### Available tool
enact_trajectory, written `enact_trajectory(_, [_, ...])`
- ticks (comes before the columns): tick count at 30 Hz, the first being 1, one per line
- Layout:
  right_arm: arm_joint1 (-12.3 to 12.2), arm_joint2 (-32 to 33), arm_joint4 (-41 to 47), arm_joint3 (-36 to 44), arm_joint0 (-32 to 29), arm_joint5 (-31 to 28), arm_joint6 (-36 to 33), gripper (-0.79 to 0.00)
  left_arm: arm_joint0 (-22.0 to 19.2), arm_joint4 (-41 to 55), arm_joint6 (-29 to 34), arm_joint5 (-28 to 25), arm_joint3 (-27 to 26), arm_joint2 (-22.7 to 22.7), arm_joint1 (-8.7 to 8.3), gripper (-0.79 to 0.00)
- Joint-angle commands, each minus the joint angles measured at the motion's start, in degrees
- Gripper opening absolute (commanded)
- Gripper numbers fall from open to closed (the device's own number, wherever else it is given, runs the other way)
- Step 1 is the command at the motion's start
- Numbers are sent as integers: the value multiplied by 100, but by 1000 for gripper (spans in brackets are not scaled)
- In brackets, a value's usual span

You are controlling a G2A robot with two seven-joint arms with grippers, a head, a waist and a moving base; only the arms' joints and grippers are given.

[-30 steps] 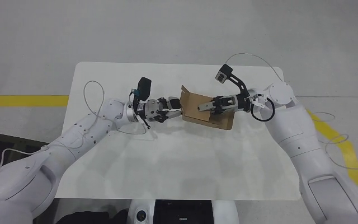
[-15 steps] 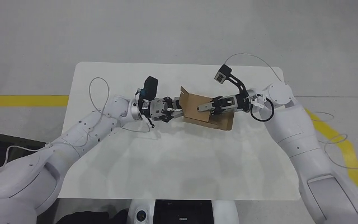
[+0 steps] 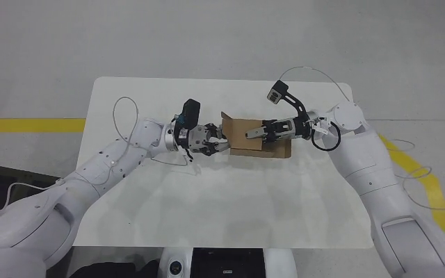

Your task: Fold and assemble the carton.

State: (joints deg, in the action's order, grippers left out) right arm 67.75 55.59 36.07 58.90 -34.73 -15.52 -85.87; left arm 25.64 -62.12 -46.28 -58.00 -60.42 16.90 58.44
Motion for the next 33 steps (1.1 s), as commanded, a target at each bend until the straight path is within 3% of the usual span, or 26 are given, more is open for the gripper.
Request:
enact_trajectory(1, [2, 4, -3, -6, 0, -1, 1, -785, 33, 18, 0, 0, 34, 71, -16, -453])
enact_trajectory(6, [-6, 48, -5, -41, -11, -17, -9, -785, 188, 306, 0, 0, 235, 386, -70, -28])
enact_trajectory(7, [-9, 58, -6, -45, -14, -19, -11, -785, 213, 327, 0, 0, 276, 441, -81, 0])
enact_trajectory(16, [-17, 75, -36, -8, -59, 22, -85, -785, 403, 870, 212, 3, 594, 981, -159, 0])
enact_trajectory(20, [-4, 0, -81, 92, -71, 41, -213, -785, 458, 1240, 532, 297, 669, 1207, -143, 0])
enact_trajectory(25, [14, -230, -131, 305, -72, 91, -213, -785, 552, 1923, 1277, 891, 615, 1460, -77, 0])
enact_trajectory(33, [22, -515, 19, 415, 7, 93, -213, -785, 631, 2248, 2362, 921, 468, 1639, -10, 0])
